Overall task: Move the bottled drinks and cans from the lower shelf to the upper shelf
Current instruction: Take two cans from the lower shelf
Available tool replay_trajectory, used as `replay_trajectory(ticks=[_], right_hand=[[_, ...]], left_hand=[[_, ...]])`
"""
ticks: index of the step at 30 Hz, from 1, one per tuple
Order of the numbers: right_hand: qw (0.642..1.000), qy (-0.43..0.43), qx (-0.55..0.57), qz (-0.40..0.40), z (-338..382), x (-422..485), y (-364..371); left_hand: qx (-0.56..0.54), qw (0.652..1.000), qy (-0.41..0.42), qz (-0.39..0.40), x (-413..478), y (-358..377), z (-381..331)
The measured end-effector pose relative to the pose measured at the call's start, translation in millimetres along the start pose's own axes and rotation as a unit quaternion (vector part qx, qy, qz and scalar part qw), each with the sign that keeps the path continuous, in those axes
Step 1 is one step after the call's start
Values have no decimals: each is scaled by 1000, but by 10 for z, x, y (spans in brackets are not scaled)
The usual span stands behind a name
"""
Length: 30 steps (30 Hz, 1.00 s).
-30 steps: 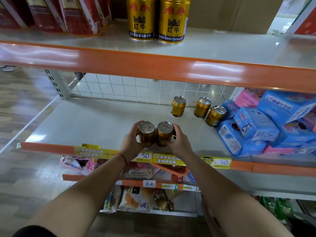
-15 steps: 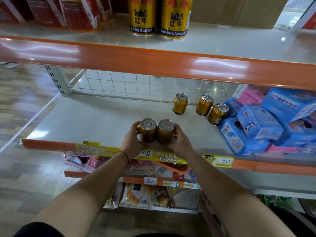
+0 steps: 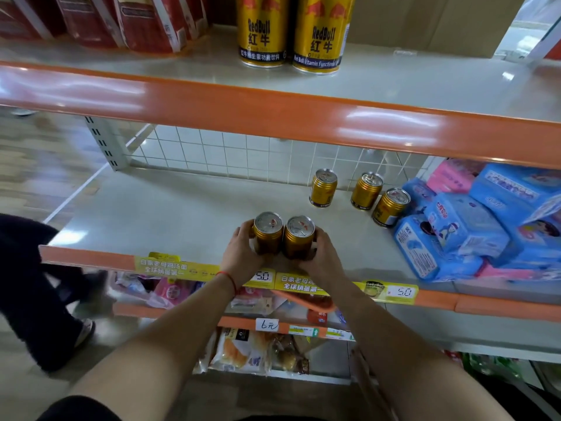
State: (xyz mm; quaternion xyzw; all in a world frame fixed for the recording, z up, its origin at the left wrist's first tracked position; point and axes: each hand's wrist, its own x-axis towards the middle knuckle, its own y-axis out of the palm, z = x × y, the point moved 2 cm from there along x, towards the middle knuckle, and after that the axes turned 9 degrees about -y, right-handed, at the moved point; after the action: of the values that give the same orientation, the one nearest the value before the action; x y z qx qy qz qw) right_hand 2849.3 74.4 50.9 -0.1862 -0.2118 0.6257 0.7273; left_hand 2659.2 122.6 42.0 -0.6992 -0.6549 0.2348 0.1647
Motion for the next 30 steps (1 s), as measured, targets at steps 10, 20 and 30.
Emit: replay_trajectory(ticks=[10, 20, 30], right_hand=[[1000, -5, -7, -7, -1, -32, -70], [1000, -5, -8, -10, 32, -55, -55], [1000, 8, -18, 16, 21, -45, -72]], left_hand=[[-33, 999, -9, 1, -46, -4, 23], [18, 998, -15, -53, -73, 66, 26], [19, 999, 14, 37, -51, -37, -1]])
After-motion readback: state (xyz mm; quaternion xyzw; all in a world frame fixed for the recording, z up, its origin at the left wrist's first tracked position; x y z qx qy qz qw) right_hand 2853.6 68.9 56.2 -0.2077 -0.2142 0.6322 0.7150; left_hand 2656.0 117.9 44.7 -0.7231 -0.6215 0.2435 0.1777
